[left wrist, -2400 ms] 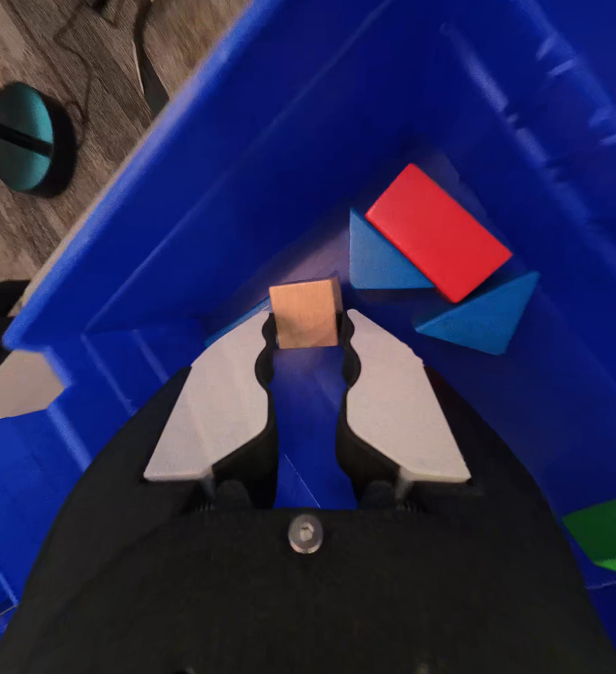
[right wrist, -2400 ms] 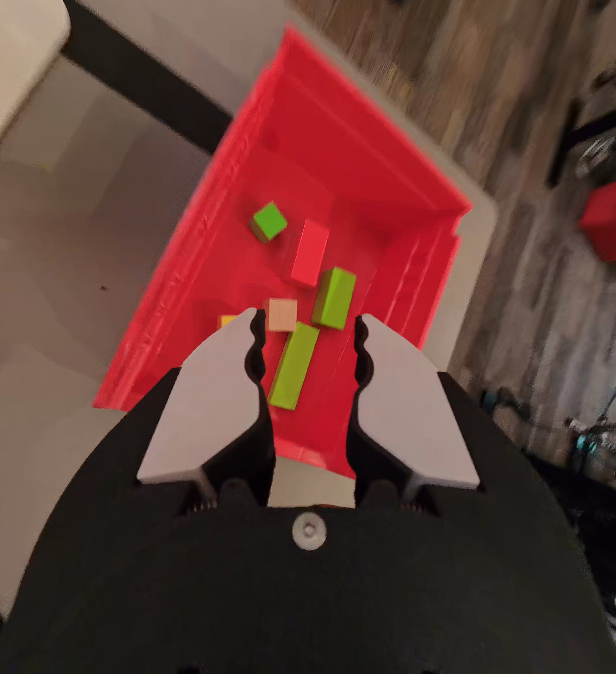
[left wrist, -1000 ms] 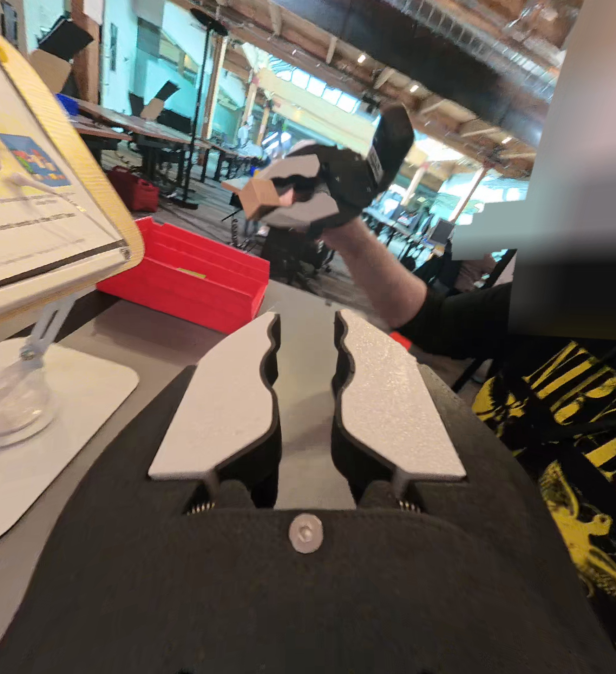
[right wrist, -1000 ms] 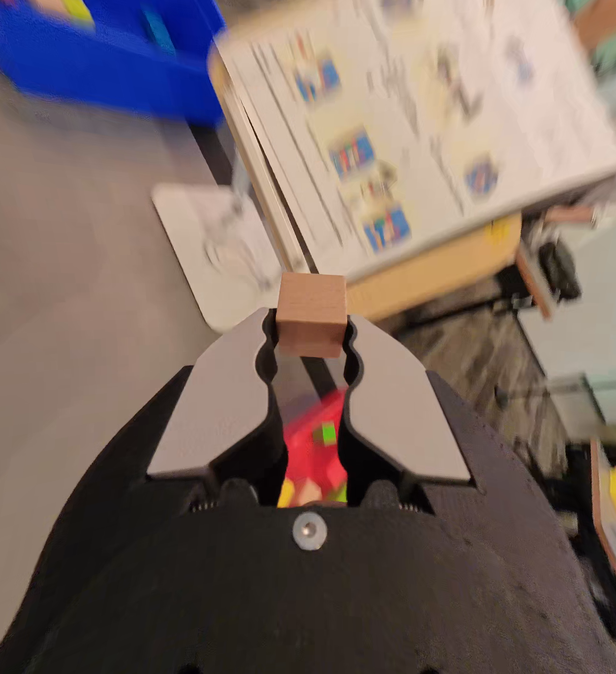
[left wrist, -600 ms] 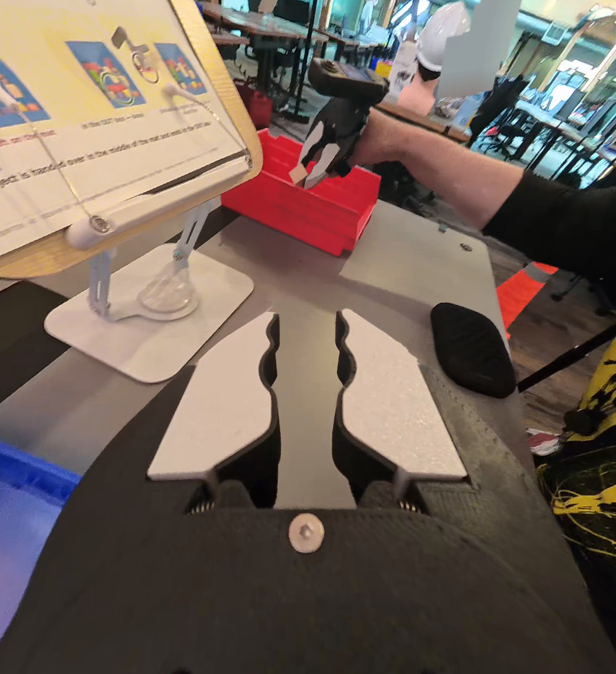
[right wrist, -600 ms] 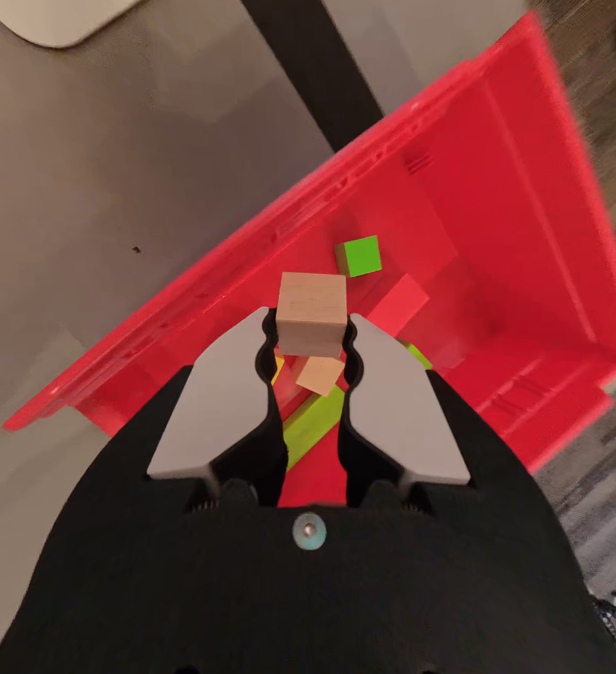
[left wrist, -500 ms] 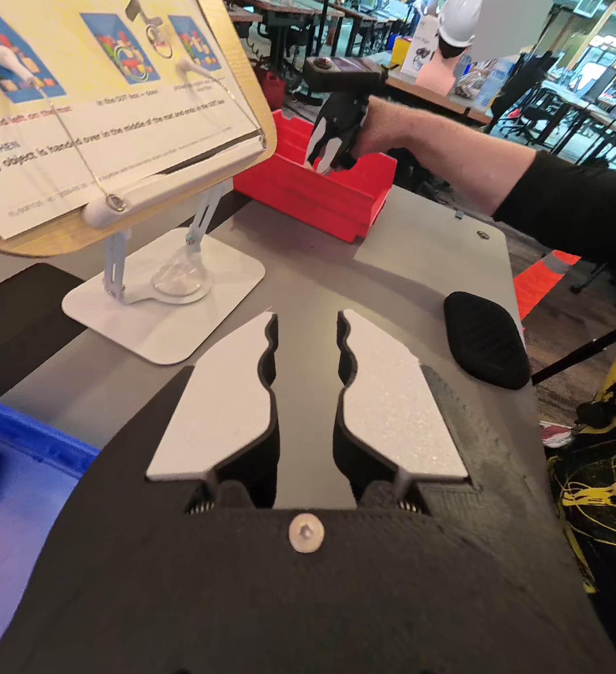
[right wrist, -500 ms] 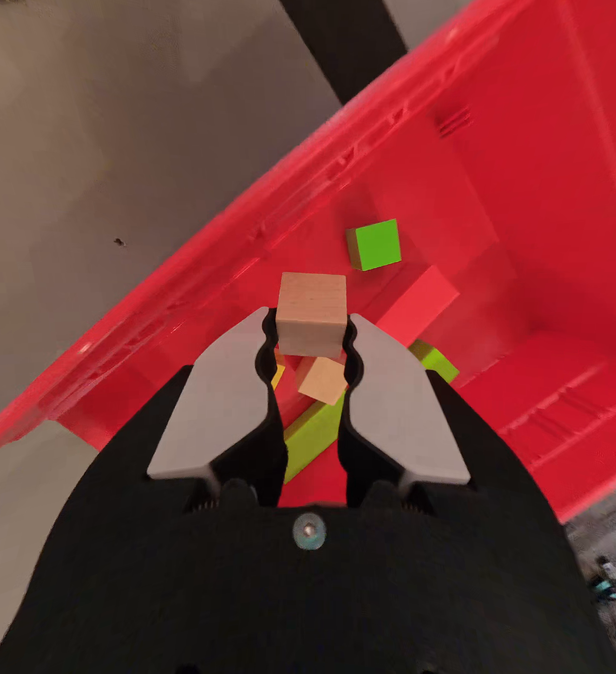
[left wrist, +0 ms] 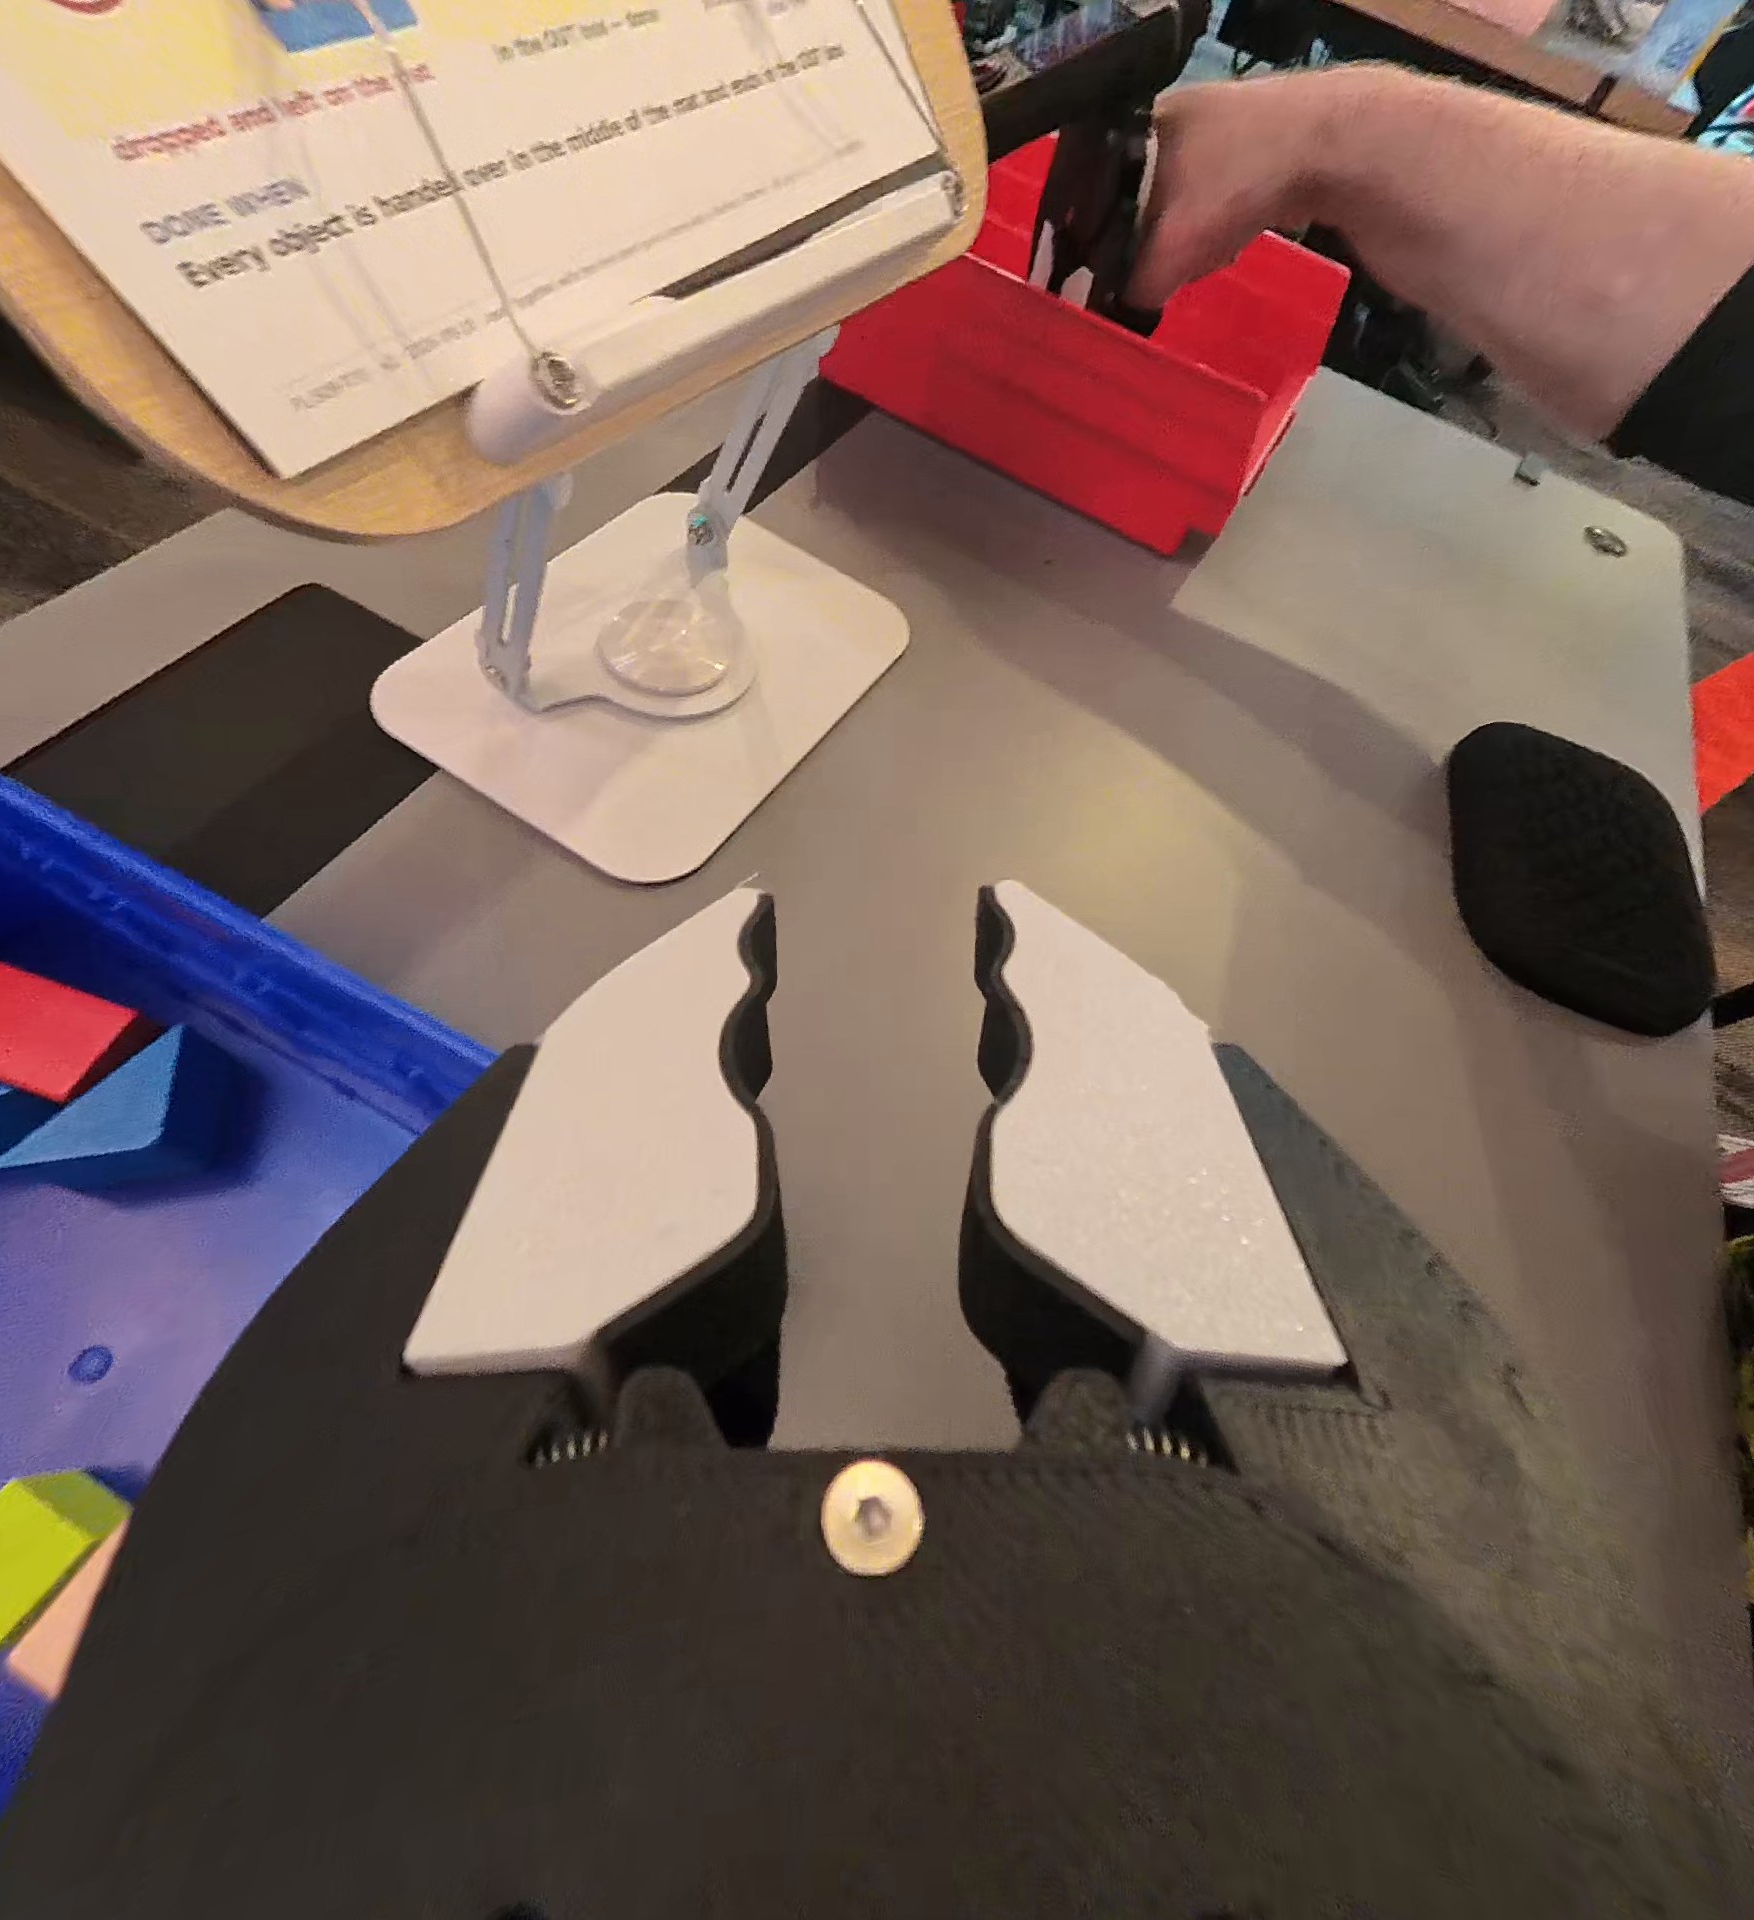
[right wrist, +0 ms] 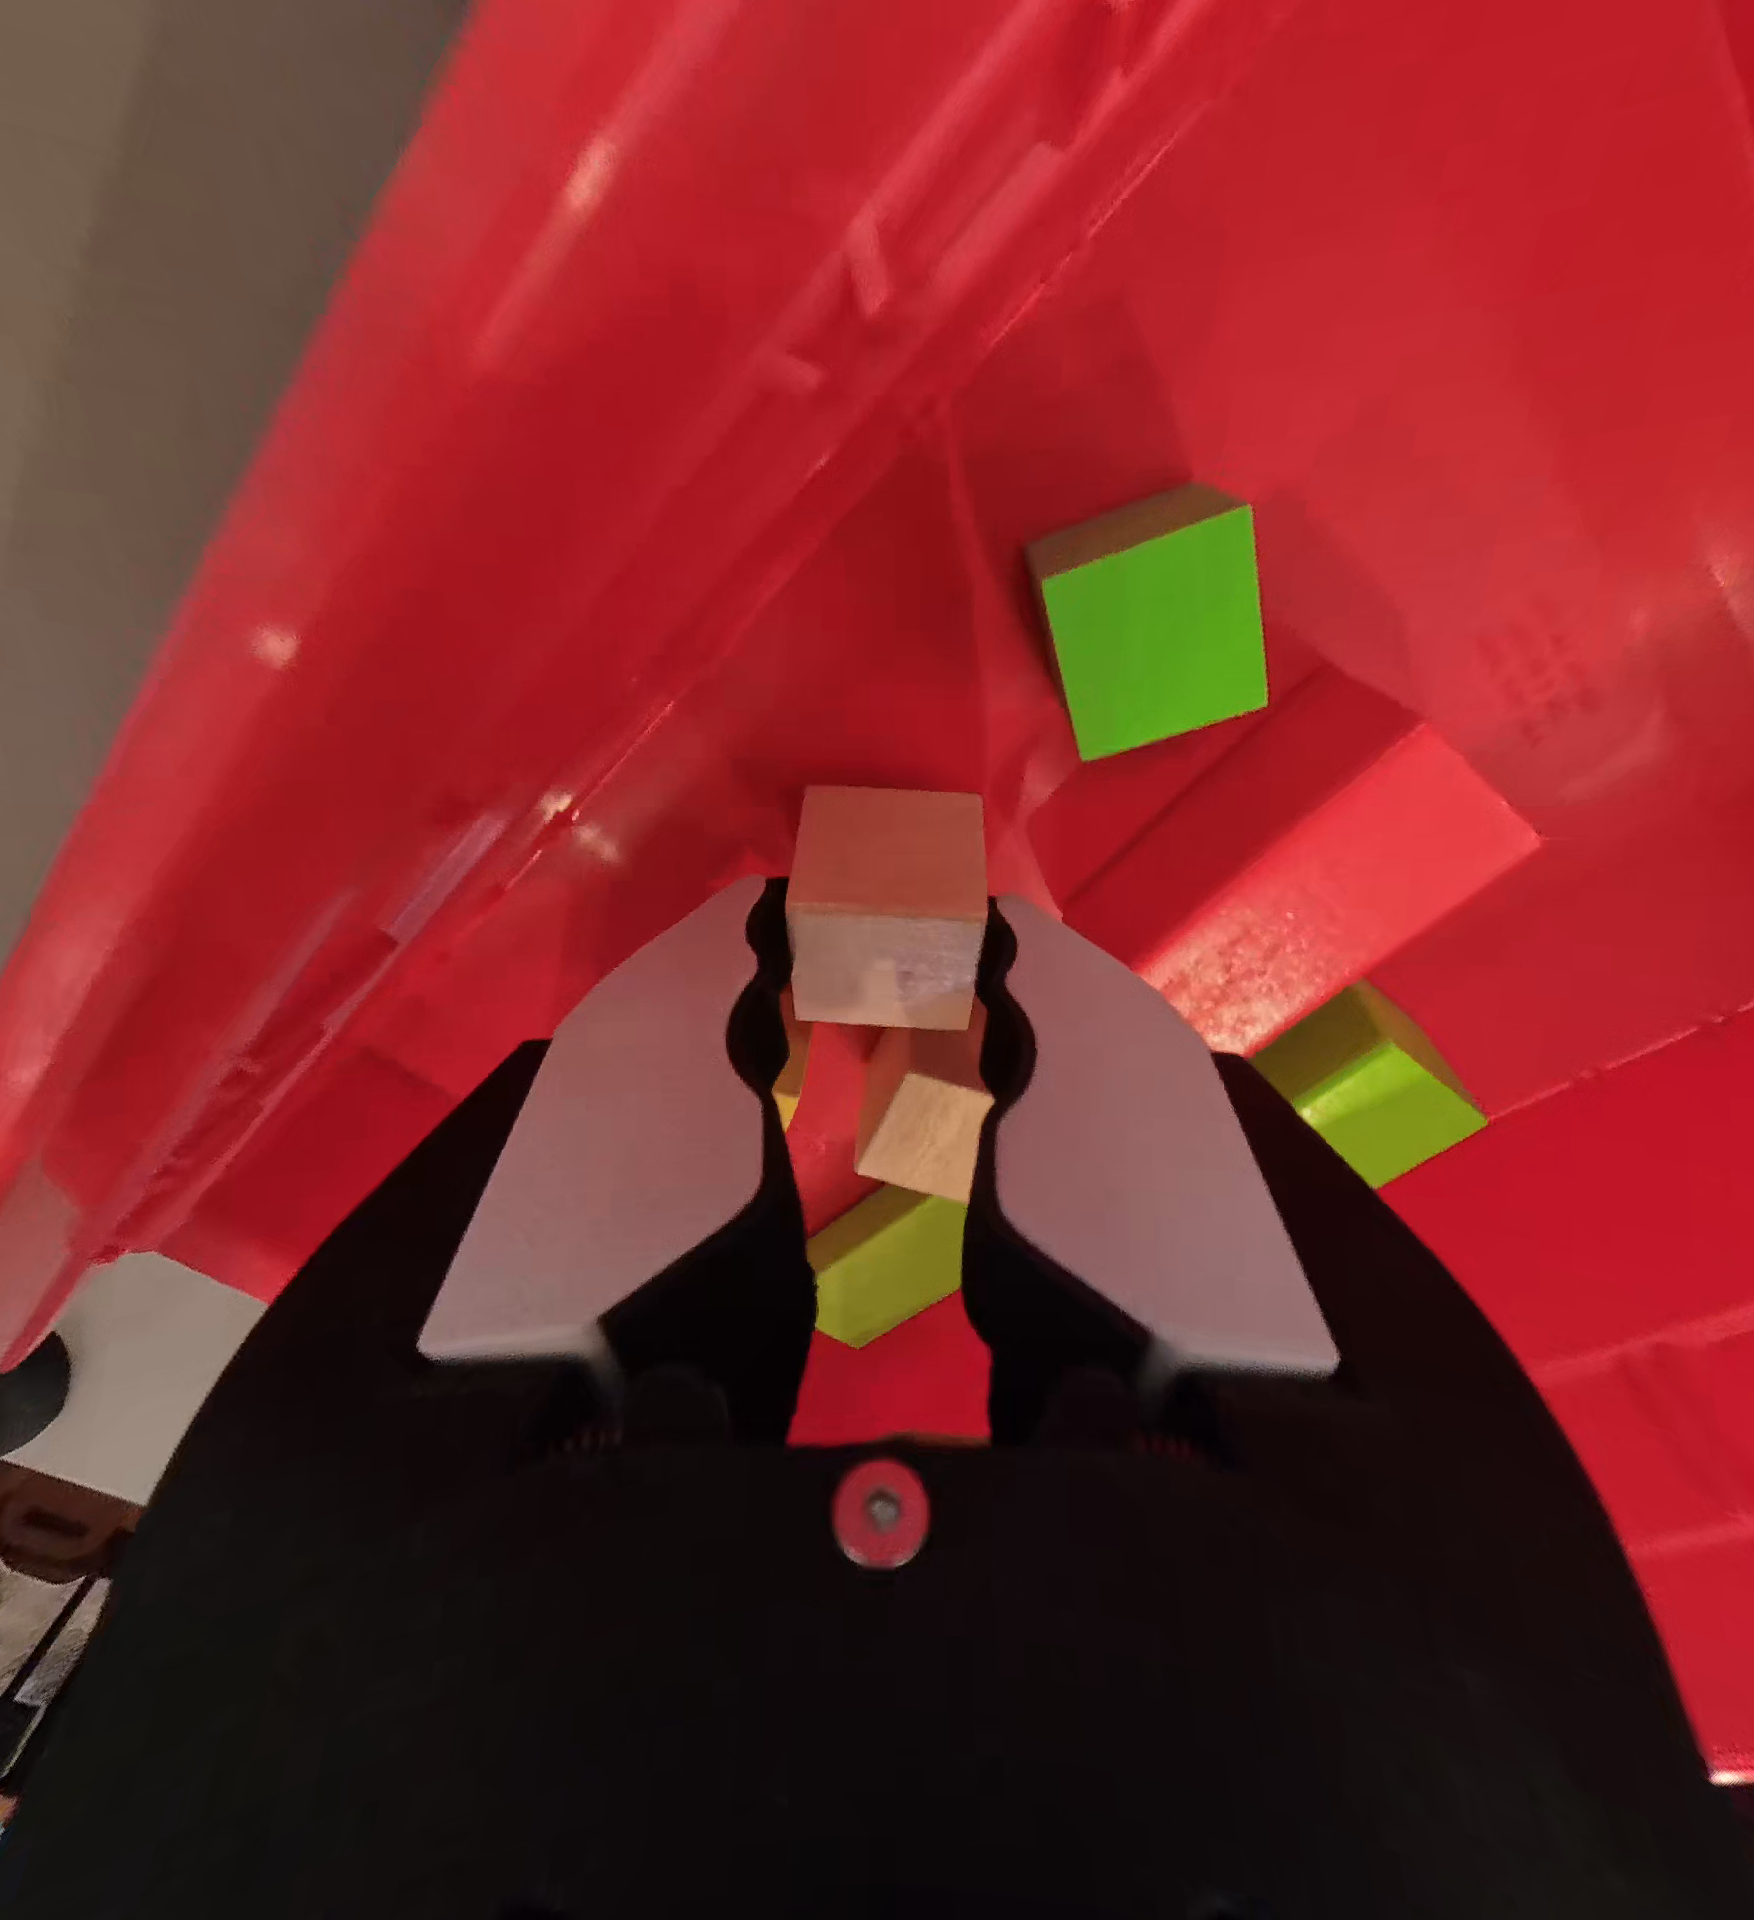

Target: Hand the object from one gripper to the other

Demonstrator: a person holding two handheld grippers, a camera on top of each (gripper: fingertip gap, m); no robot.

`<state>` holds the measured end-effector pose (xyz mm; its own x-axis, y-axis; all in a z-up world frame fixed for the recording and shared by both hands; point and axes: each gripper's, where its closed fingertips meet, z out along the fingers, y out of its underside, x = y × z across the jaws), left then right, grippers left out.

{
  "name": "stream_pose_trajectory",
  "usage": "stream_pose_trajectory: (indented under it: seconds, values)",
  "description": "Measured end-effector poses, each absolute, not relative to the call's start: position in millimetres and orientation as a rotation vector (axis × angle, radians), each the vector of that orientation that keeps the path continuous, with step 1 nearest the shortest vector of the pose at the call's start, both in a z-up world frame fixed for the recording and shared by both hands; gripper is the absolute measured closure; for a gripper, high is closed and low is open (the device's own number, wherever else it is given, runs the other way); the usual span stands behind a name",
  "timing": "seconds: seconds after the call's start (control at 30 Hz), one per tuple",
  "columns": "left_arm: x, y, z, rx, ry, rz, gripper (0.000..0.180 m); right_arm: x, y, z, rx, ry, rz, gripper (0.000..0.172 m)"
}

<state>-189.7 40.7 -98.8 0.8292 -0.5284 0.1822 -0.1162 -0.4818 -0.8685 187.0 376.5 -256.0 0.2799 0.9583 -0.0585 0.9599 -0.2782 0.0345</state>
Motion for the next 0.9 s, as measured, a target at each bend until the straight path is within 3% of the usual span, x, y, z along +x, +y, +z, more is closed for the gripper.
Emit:
stream_pose_trajectory:
  seconds: [0.33,0.67,0.9]
  values:
    - [-249,49,-111,-2.12,0.372,-0.427,0.14,188,379,-264,2.499,1.829,-0.057,0.137]
    - [-306,43,-137,-2.287,0.368,-0.218,0.133,185,382,-239,2.606,1.905,-0.098,0.126]
    - [-319,37,-190,-2.503,0.8,-0.007,0.125,191,378,-209,2.715,1.974,-0.113,0.125]
